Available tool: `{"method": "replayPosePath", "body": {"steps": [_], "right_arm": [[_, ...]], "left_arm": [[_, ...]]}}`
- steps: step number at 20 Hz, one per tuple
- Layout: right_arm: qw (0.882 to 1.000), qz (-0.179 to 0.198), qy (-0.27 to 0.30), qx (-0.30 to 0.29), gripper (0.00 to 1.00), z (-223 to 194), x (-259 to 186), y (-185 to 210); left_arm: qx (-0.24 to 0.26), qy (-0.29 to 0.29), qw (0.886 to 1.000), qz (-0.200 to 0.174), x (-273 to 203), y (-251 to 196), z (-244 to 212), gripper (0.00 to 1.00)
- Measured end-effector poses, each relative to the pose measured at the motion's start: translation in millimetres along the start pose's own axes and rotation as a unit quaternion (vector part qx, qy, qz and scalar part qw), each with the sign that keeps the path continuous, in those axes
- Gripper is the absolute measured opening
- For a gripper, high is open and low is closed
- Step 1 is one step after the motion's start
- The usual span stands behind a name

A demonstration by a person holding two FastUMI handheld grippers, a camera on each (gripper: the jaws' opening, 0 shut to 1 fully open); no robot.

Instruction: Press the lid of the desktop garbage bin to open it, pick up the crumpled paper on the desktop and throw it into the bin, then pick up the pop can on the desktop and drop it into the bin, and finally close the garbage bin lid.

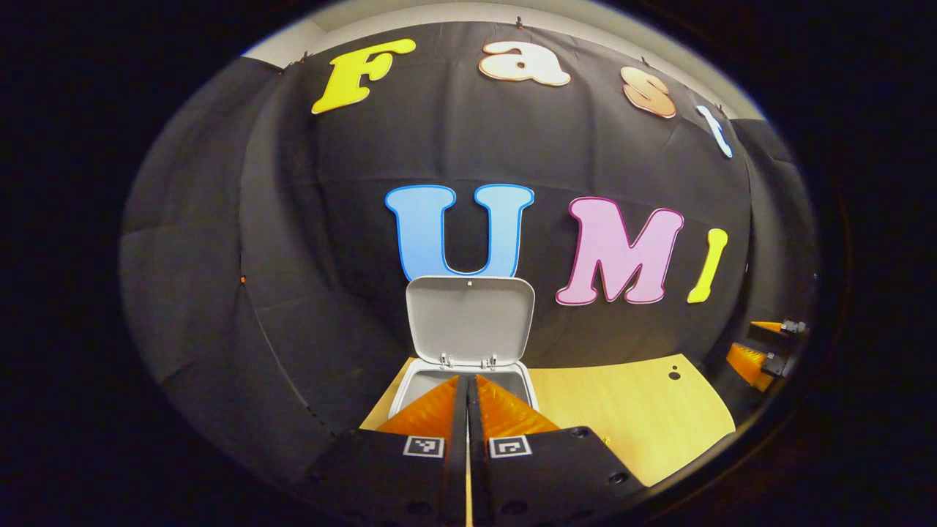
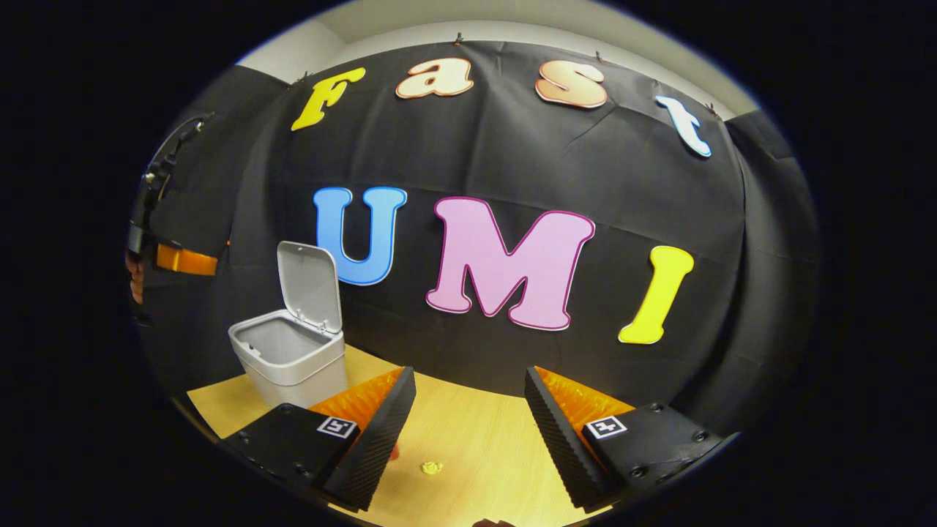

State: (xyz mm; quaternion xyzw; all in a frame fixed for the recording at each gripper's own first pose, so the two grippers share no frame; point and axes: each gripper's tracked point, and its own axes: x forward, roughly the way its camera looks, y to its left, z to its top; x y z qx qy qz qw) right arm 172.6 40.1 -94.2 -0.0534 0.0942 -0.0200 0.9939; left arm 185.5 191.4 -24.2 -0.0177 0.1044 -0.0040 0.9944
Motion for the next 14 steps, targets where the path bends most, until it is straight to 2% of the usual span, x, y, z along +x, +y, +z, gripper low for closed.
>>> {"method": "replayPosePath", "body": {"steps": [3, 5, 7, 8, 9, 10, 12, 13, 14], "right_arm": [[1.0, 0.012, 0.026, 0.007, 0.97, -18.1, 12.2, 3.1], [0.999, 0.015, 0.048, 0.008, 0.97, -37.0, 20.8, 3.5], [0.997, 0.023, 0.076, 0.014, 0.97, -61.1, 27.6, 4.4], [0.996, 0.023, 0.089, 0.01, 0.97, -72.9, 32.2, 2.9], [0.995, 0.026, 0.101, 0.011, 0.97, -86.1, 38.9, 1.6], [0.992, 0.025, 0.123, 0.015, 0.97, -106.7, 46.0, -0.4], [0.982, 0.025, 0.181, 0.037, 0.97, -150.6, 51.0, 0.5], [0.977, 0.027, 0.209, 0.044, 0.97, -173.0, 51.7, 2.3], [0.971, 0.027, 0.233, 0.046, 0.97, -197.1, 55.3, 2.6]], "left_arm": [[0.002, 0.002, 1.0, 0.005, -25.2, -5.8, -5.3, 0.08], [-0.007, 0.002, 1.0, -0.007, -44.6, -18.1, -13.8, 0.1], [0.0, -0.004, 1.0, -0.024, -58.7, -28.6, -24.1, 0.2], [0.007, -0.008, 0.999, -0.032, -65.1, -36.0, -29.7, 0.3], [0.01, -0.014, 0.999, -0.034, -66.8, -37.9, -33.2, 0.35], [0.009, -0.013, 0.999, -0.037, -71.7, -40.7, -41.4, 0.5], [0.007, -0.002, 0.999, -0.032, -76.2, -46.5, -61.4, 0.66], [0.01, 0.006, 1.0, -0.026, -78.2, -48.4, -70.9, 0.69], [0.015, 0.008, 1.0, -0.025, -81.0, -53.4, -77.3, 0.79]]}}
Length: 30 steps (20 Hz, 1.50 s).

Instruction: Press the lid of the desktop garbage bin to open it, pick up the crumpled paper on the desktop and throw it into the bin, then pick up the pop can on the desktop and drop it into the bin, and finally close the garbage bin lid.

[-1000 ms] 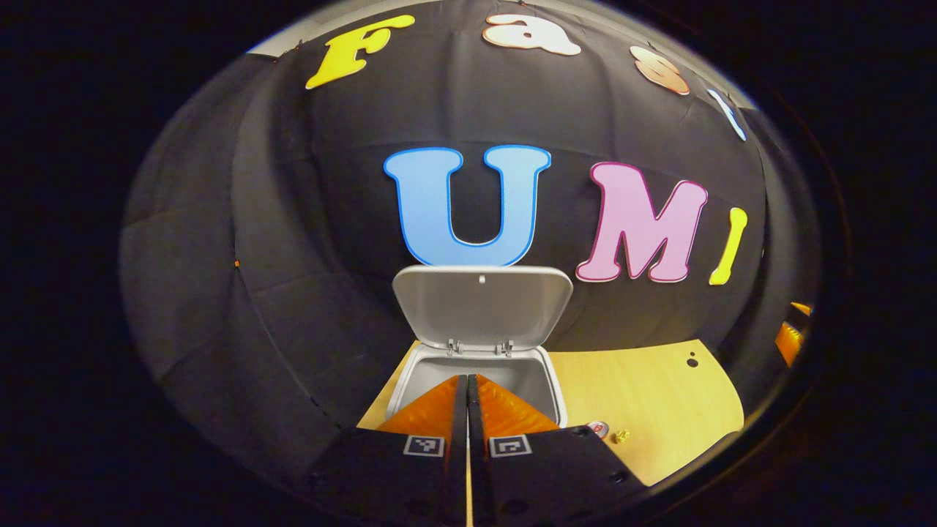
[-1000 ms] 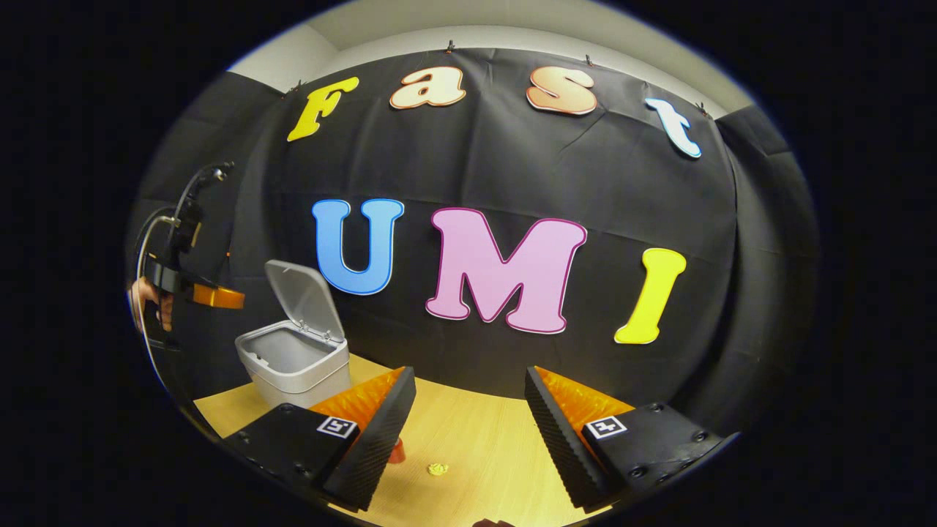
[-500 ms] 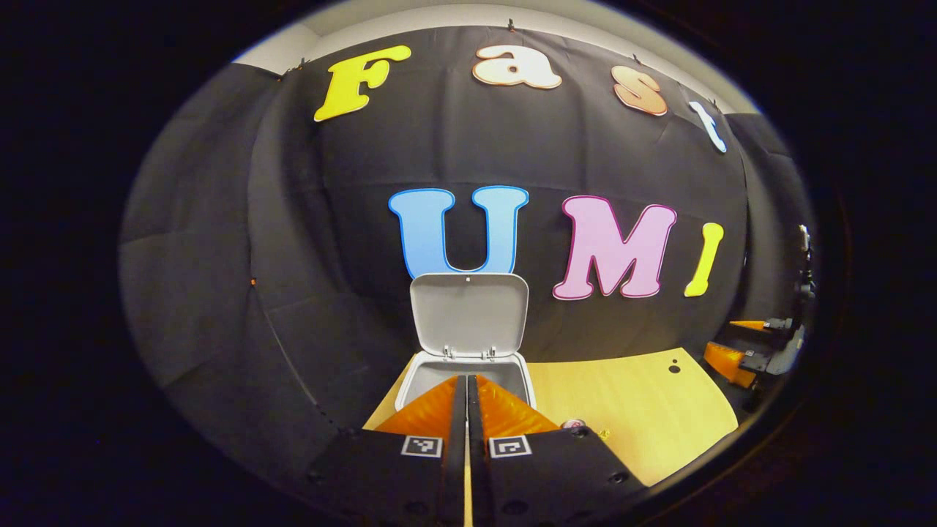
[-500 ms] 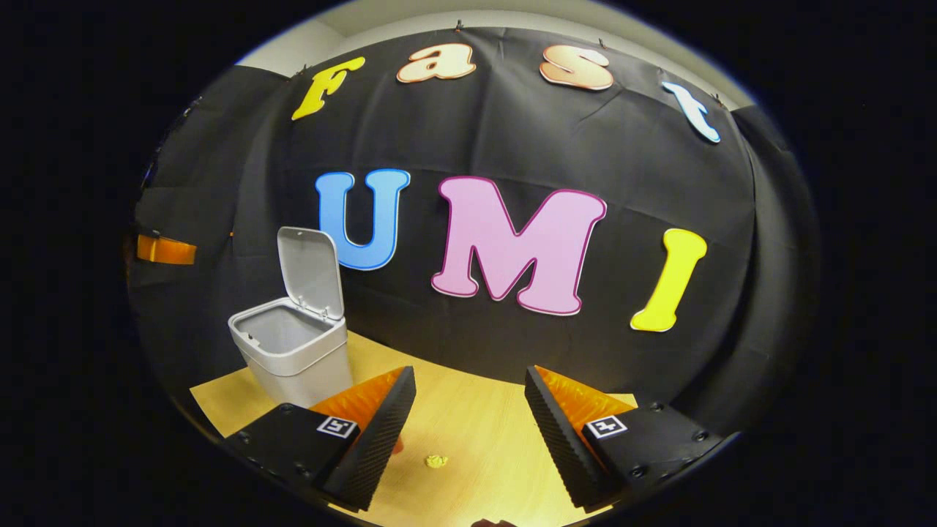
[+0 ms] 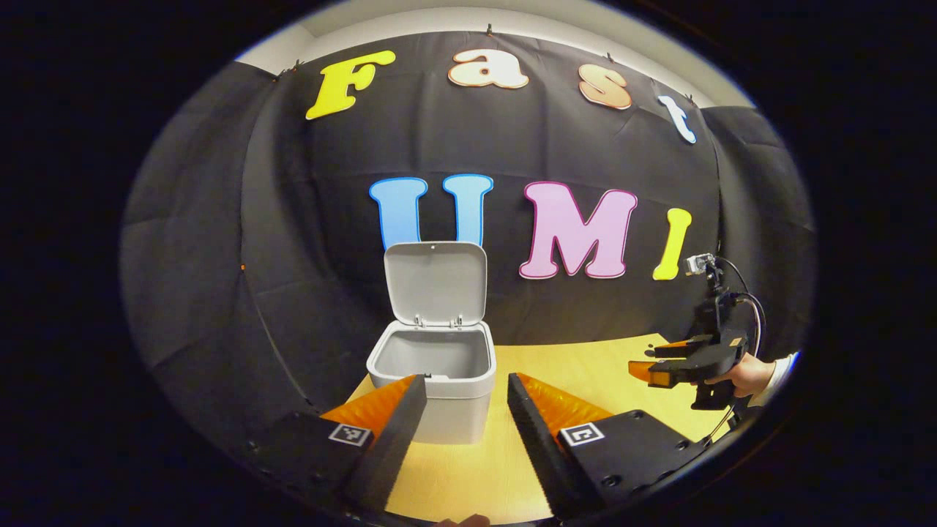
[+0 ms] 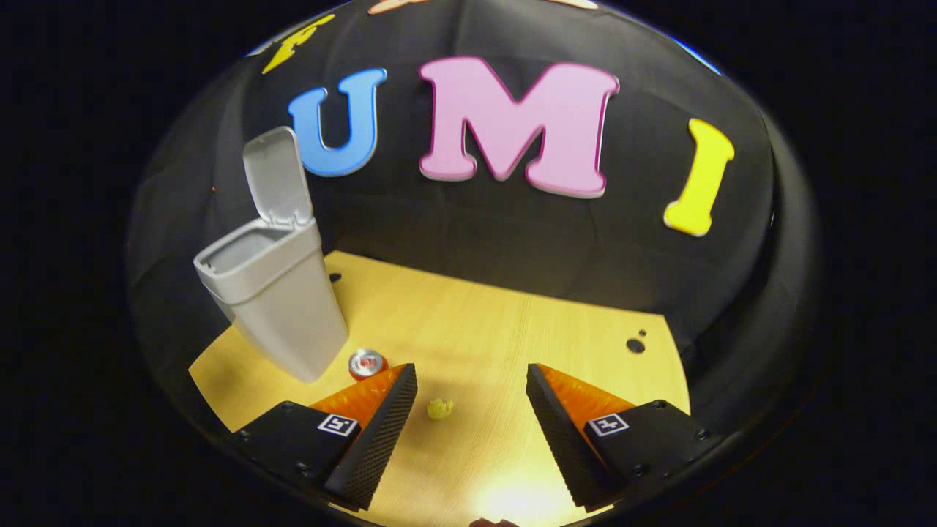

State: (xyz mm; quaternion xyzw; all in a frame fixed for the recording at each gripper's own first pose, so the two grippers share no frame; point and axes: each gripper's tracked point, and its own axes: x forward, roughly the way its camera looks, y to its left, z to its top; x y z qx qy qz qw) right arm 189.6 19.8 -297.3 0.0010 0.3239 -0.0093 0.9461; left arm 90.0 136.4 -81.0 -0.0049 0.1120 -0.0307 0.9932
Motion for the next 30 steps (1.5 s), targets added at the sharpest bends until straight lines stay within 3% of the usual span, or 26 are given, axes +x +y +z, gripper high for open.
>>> {"method": "replayPosePath", "body": {"steps": [2, 5, 7, 10, 13, 16, 23, 24, 27, 30], "right_arm": [[0.999, 0.003, 0.044, 0.003, 0.97, -29.1, 25.4, 0.6], [0.993, 0.009, 0.107, 0.044, 0.98, -81.7, 59.1, 8.6], [0.989, -0.001, 0.137, 0.056, 0.98, -106.6, 78.6, 13.6], [0.99, -0.012, 0.138, 0.031, 0.98, -123.7, 113.4, 22.9], [0.988, 0.005, 0.149, 0.044, 0.98, -135.7, 135.5, 45.4], [0.987, -0.013, 0.152, 0.045, 0.97, -143.7, 157.2, 46.0], [0.985, -0.01, 0.167, 0.041, 0.95, -154.3, 171.6, 51.3], [0.985, -0.007, 0.167, 0.037, 0.87, -153.7, 172.1, 51.6], [0.986, -0.001, 0.167, 0.022, 0.44, -153.0, 165.3, 52.1], [0.992, 0.021, 0.122, 0.007, 0.29, -120.4, 146.7, 63.1]], "left_arm": [[0.0, -0.003, 1.0, -0.001, -3.5, -9.8, -5.8, 0.88], [-0.019, -0.013, 1.0, -0.002, -10.7, -17.6, -7.2, 0.84], [-0.023, -0.019, 1.0, 0.007, -17.9, -16.2, -6.4, 0.91], [-0.005, -0.035, 0.999, 0.021, -29.1, -9.4, -3.5, 0.91], [-0.005, -0.033, 0.999, 0.04, -33.9, 0.0, -7.8, 0.91], [-0.011, -0.017, 0.998, 0.056, -32.4, 8.3, -19.3, 0.91], [-0.003, -0.008, 0.997, 0.073, -30.8, 17.7, -21.2, 0.91], [-0.003, -0.006, 0.997, 0.073, -29.7, 17.7, -22.4, 0.91], [0.001, -0.005, 0.998, 0.068, -27.8, 13.5, -23.3, 0.91], [0.012, -0.01, 0.998, 0.061, -28.2, 10.1, -21.2, 0.91]]}}
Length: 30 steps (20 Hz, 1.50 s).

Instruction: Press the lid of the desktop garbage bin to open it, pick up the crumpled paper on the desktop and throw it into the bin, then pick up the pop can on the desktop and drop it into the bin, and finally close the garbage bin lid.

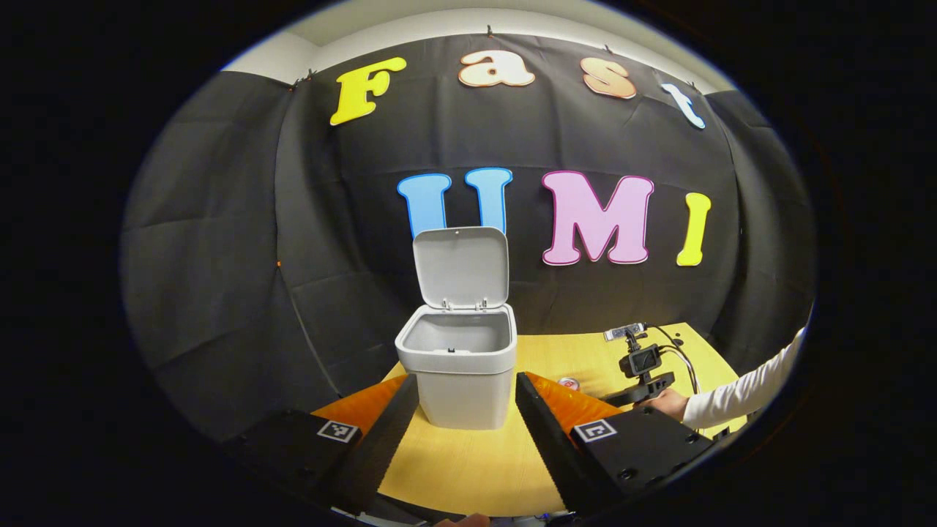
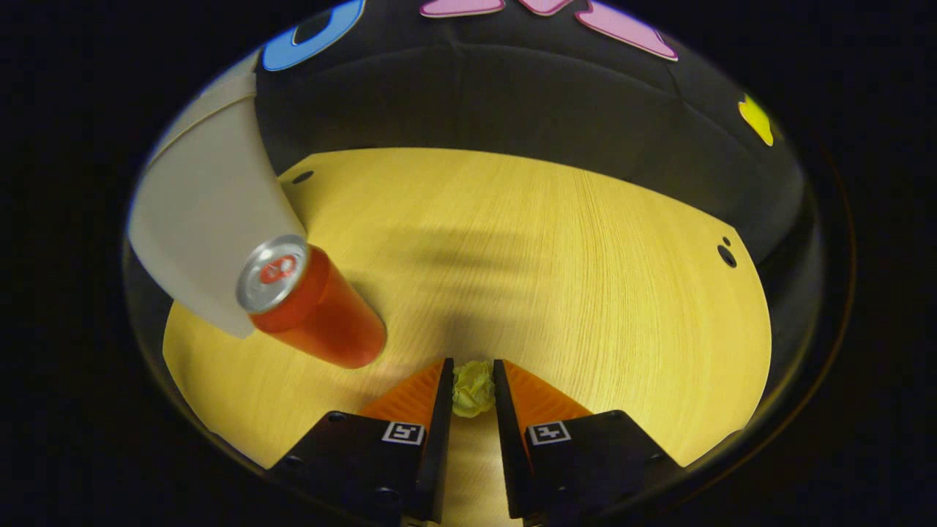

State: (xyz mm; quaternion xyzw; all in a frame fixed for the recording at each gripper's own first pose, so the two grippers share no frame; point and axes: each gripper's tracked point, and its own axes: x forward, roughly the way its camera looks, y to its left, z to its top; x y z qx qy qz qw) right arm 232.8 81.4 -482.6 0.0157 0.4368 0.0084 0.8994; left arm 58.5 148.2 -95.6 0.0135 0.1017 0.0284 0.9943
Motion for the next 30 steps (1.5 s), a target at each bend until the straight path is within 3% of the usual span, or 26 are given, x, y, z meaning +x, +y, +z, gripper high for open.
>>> {"method": "replayPosePath", "body": {"steps": [1, 2, 3, 5, 11, 14, 17, 23, 25, 27, 28, 30], "right_arm": [[1.0, 0.008, -0.027, -0.008, 0.36, 18.6, -12.8, 7.1], [0.998, 0.019, -0.056, -0.011, 0.29, 40.5, -28.4, 15.6], [0.995, 0.032, -0.09, -0.011, 0.36, 65.7, -49.3, 25.3], [0.986, 0.064, -0.153, -0.02, 0.36, 119.2, -88.6, 49.5], [0.938, 0.171, -0.291, -0.077, 0.36, 251.5, -197.2, 151.8], [0.929, 0.213, -0.287, -0.092, 0.36, 268.9, -199.4, 215.1], [0.928, 0.232, -0.27, -0.106, 0.36, 266.3, -182.4, 262.8], [0.926, 0.232, -0.256, -0.152, 0.35, 248.6, -166.8, 297.4], [0.926, 0.225, -0.256, -0.164, 0.46, 246.2, -166.4, 294.7], [0.926, 0.222, -0.257, -0.163, 0.69, 248.1, -171.0, 288.7], [0.926, 0.222, -0.261, -0.161, 0.87, 250.0, -176.2, 284.4], [0.924, 0.217, -0.271, -0.158, 0.94, 256.1, -187.7, 271.1]], "left_arm": [[0.003, -0.002, 1.0, -0.002, -0.7, 0.1, 1.0, 0.91], [0.003, -0.004, 1.0, -0.004, -1.2, -0.8, 0.3, 0.91], [0.002, -0.006, 1.0, -0.004, -2.2, -0.2, 0.8, 0.91], [-0.003, -0.006, 1.0, -0.007, -4.4, -1.2, -1.9, 0.91], [-0.008, -0.016, 1.0, -0.001, -12.0, 1.1, 2.0, 0.91], [-0.023, -0.019, 1.0, 0.002, -14.6, 0.7, 4.2, 0.91], [-0.033, -0.022, 0.999, 0.008, -16.9, 1.4, 3.5, 0.91], [-0.059, -0.025, 0.998, 0.0, -24.8, -2.8, -0.7, 0.91], [-0.062, -0.024, 0.998, -0.003, -22.8, -4.4, -2.2, 0.91], [-0.064, -0.024, 0.998, -0.012, -20.8, -9.4, -2.7, 0.91], [-0.064, -0.024, 0.997, -0.018, -19.0, -12.5, -4.1, 0.91], [-0.064, -0.025, 0.997, -0.031, -11.8, -20.6, -5.9, 0.91]]}}
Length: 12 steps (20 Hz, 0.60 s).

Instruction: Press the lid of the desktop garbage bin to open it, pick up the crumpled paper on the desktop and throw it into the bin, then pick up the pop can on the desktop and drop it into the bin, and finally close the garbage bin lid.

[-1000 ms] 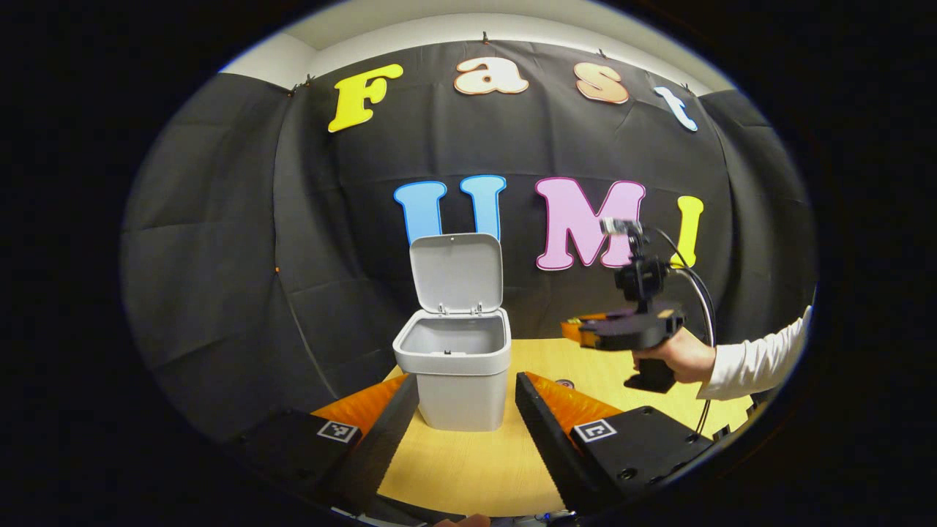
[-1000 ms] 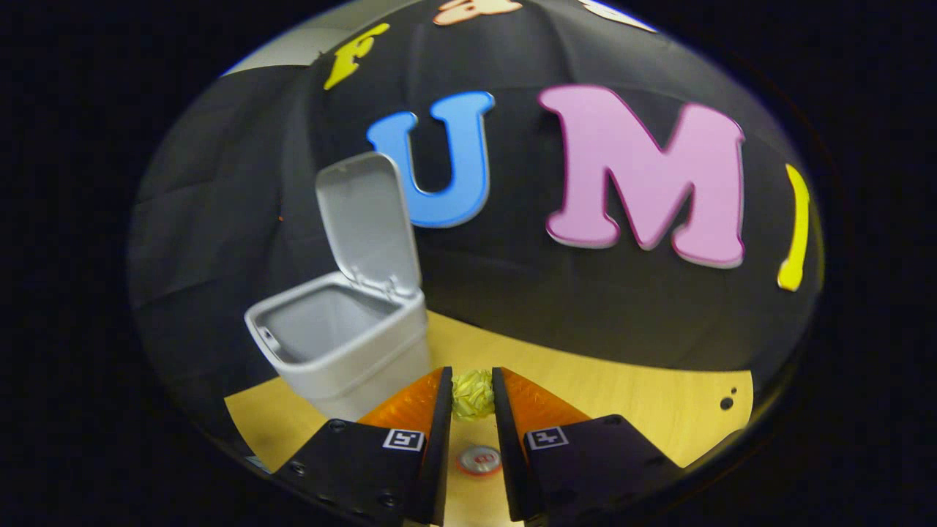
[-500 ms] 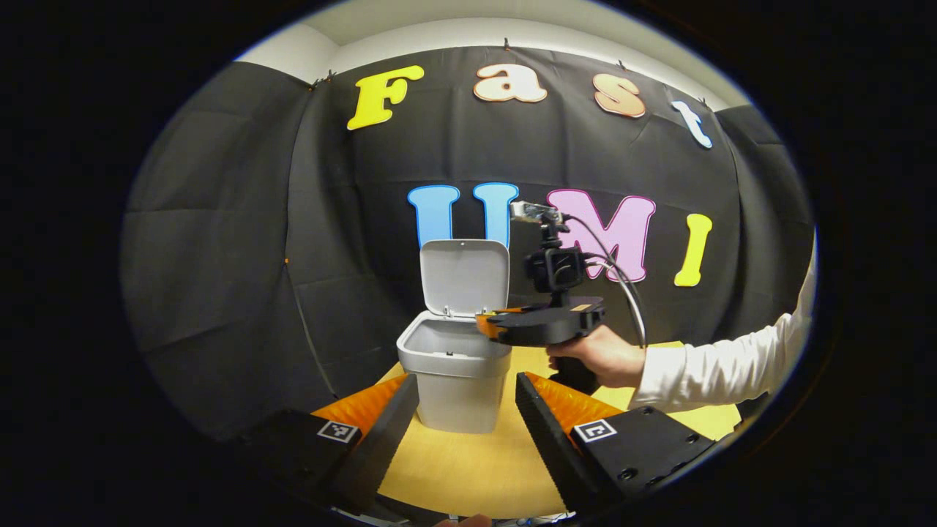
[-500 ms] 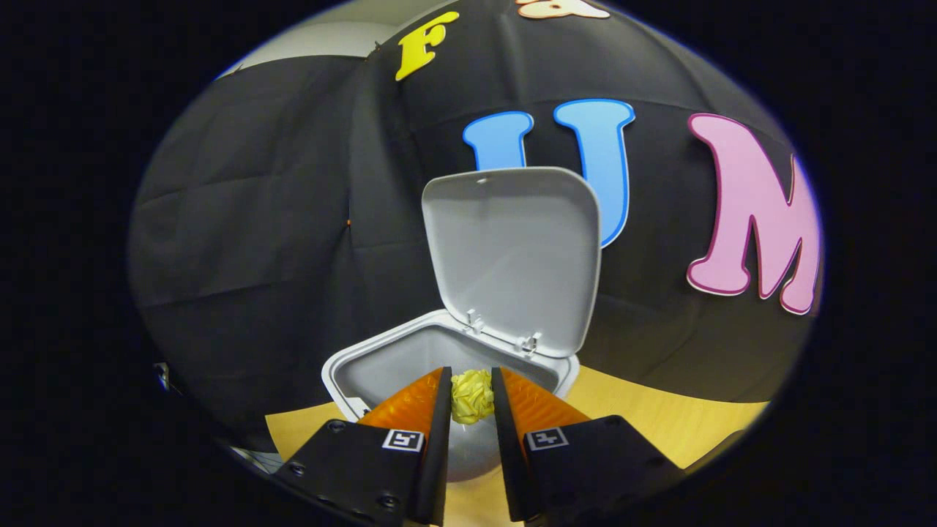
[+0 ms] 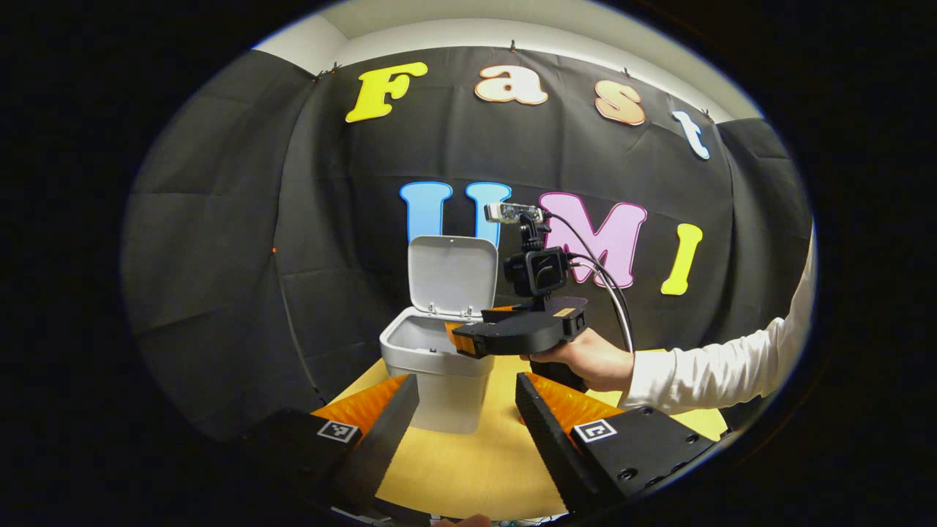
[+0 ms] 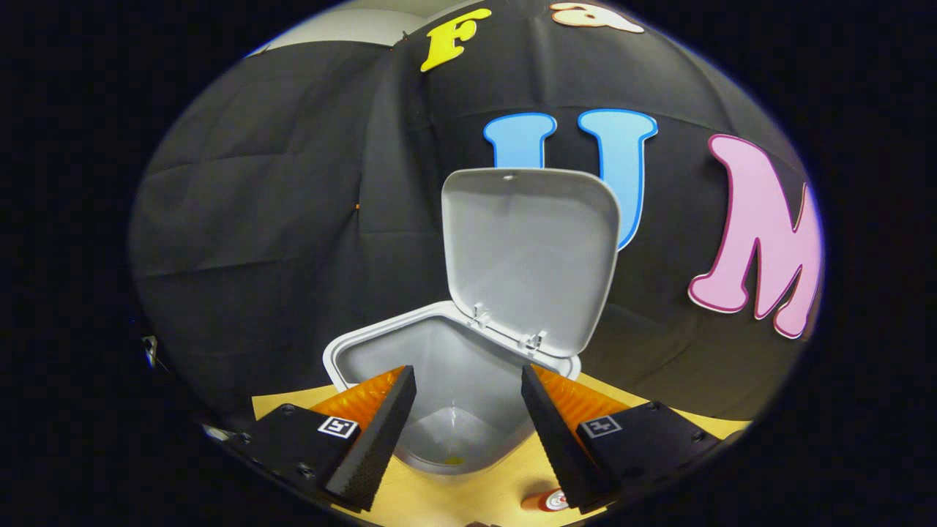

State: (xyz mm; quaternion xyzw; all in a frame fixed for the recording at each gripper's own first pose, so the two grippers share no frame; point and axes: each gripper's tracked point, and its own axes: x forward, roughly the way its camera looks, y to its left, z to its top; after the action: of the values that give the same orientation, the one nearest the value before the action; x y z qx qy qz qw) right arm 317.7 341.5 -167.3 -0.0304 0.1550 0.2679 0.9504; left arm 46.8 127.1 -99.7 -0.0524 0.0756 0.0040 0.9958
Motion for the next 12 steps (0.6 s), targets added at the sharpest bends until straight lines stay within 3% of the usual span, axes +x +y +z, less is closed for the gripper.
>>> {"method": "replayPosePath", "body": {"steps": [6, 12], "right_arm": [[0.998, -0.048, -0.029, 0.009, 0.94, 28.2, -66.4, -67.0], [0.99, -0.128, -0.049, -0.008, 0.94, 49.3, -166.5, -150.9]], "left_arm": [[0.013, 0.02, 0.999, -0.046, 43.7, -34.2, -40.4, 0.93], [0.035, 0.08, 0.992, -0.09, 120.2, -78.3, -133.2, 0.94]]}}
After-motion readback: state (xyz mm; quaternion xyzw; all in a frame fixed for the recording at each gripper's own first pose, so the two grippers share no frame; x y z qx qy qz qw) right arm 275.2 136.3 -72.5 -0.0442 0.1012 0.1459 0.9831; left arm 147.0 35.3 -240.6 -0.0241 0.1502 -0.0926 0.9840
